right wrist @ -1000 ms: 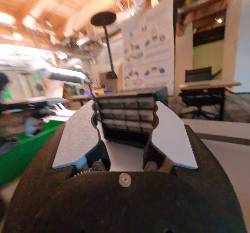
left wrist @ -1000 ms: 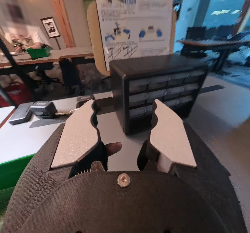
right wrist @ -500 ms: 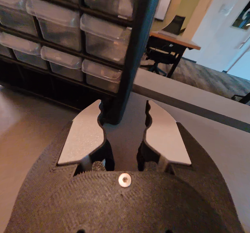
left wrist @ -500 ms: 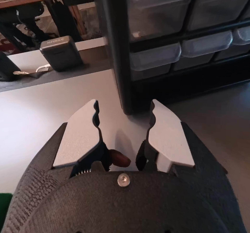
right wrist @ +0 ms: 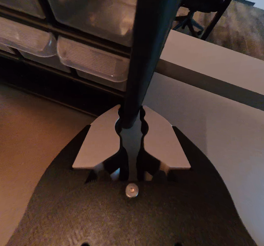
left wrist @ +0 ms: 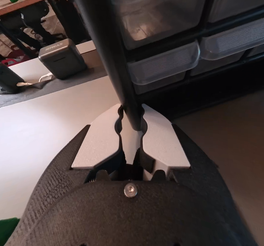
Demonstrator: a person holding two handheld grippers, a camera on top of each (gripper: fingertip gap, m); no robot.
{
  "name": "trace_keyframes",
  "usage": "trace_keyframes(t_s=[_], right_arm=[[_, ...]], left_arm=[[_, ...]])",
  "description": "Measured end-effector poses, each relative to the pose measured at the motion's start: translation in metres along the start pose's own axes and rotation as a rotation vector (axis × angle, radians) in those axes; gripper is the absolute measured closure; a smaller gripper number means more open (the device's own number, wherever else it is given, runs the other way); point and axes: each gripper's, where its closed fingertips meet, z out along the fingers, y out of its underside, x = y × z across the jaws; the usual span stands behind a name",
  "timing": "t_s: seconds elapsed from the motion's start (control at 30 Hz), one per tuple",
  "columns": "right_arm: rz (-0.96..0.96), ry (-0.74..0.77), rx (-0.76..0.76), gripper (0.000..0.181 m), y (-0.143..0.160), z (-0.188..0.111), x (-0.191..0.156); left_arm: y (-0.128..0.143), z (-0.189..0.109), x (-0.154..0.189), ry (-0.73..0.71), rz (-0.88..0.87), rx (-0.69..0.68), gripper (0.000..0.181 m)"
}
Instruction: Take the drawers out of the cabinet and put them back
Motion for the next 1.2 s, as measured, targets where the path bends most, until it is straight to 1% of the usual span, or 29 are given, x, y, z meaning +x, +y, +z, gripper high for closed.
trace_keyframes(t_s=[0.03,0.17,0.3,0.43,0.6,0.77,0.97,1.2], right_arm=[[0.000,0.000,0.001,0.159,0.001,-0.001,0.000],[0.047,-0.016,0.023,0.160,0.008,-0.016,-0.005],[0.014,0.000,0.023,0.160,0.020,-0.040,-0.014],[-0.006,0.006,0.024,0.160,0.033,-0.067,-0.024],[0.022,-0.002,0.022,0.160,0.047,-0.093,-0.033],[0.071,-0.004,0.020,0.160,0.060,-0.120,-0.045],[0.064,0.012,0.021,0.160,0.074,-0.149,-0.059],[0.073,-0.001,0.021,0.159,0.075,-0.151,-0.060]], left_arm=[[0.001,-0.003,0.001,0.003,0.002,0.001,0.159],[0.009,-0.022,0.008,0.007,0.042,0.006,0.158],[0.020,-0.047,0.014,0.025,0.066,0.012,0.158],[0.033,-0.077,0.024,0.052,0.103,0.020,0.157],[0.049,-0.113,0.036,0.068,0.181,0.033,0.155],[0.060,-0.140,0.042,0.097,0.203,0.040,0.154],[0.070,-0.160,0.046,0.143,0.221,0.053,0.154],[0.069,-0.158,0.045,0.165,0.214,0.053,0.154]])
